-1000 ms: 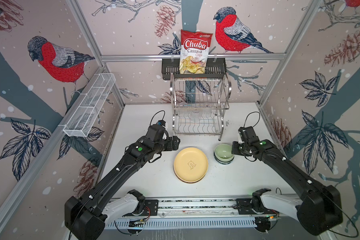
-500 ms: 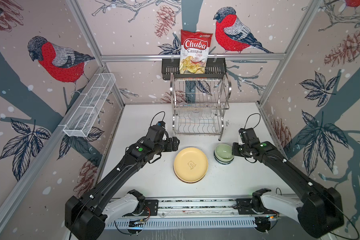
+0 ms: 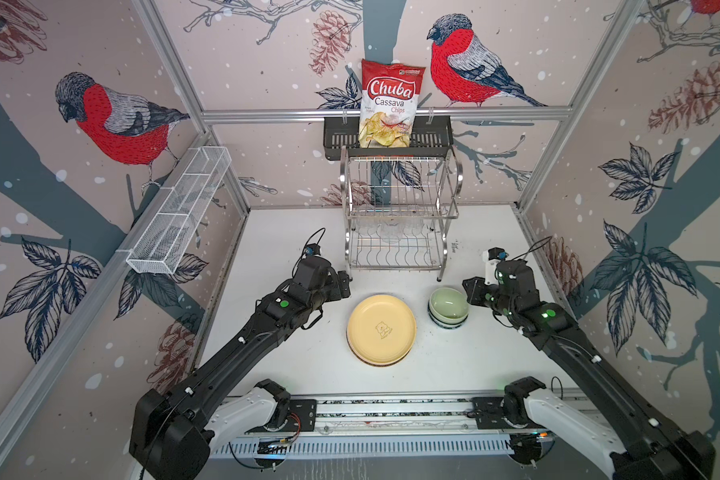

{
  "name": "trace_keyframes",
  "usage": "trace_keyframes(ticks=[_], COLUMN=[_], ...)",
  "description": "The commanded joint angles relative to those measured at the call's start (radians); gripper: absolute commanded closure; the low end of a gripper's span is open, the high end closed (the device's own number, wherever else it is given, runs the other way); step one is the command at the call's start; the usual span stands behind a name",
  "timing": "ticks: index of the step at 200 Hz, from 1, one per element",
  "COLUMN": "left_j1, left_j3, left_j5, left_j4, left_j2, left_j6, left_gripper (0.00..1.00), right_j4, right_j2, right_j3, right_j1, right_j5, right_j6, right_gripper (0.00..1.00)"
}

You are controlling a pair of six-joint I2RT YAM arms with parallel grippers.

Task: Unload the mixed dishes from the dish rack
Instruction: 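Open the right gripper and lift it off the pale green bowl, then reach the right gripper into the rack toward the clear glass tumblers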

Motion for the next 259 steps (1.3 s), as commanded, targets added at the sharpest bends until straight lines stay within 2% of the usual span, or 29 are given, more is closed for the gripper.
trace_keyframes(ticks=[1,17,47,70,119,148,182,219,259], left_j1=[0.002,0.003,0.003,0.006,0.038,0.081,0.129,0.135,0.134], left_j3=[-0.012,0.0,0.037,0.051,0.032,-0.005,-0.013,0.043,0.158], left_j5=[-0.077,-0.089,-0.105,-0.109,-0.096,-0.037,0.042,0.114,0.183], left_j4=[0.185,0.213,0.223,0.231,0.255,0.292,0.341,0.394,0.39], left_j2=[0.04,0.082,0.155,0.193,0.232,0.244,0.293,0.373,0.513], left_j6=[0.006,0.018,0.03,0.027,0.019,0.017,0.016,0.032,0.05], left_gripper=[0.12,0.12,0.12,0.12,0.12,0.11,0.1,0.12,0.19], right_j4=[0.179,0.234,0.327,0.404,0.563,0.688,0.761,0.795,0.837], right_j2=[-0.032,-0.031,0.016,0.073,0.238,0.343,0.504,0.653,0.755], right_j3=[-0.026,-0.034,-0.043,-0.057,-0.049,-0.048,0.011,0.103,0.164], right_j1=[0.094,0.188,0.329,0.382,0.409,0.409,0.398,0.352,0.297], right_j5=[0.168,0.283,0.465,0.525,0.494,0.467,0.429,0.347,0.283], right_j6=[0.005,-0.031,-0.106,-0.138,-0.183,-0.196,-0.21,-0.213,-0.214], right_gripper=[0.77,0.72,0.68,0.65,0.59,0.51,0.46,0.47,0.47])
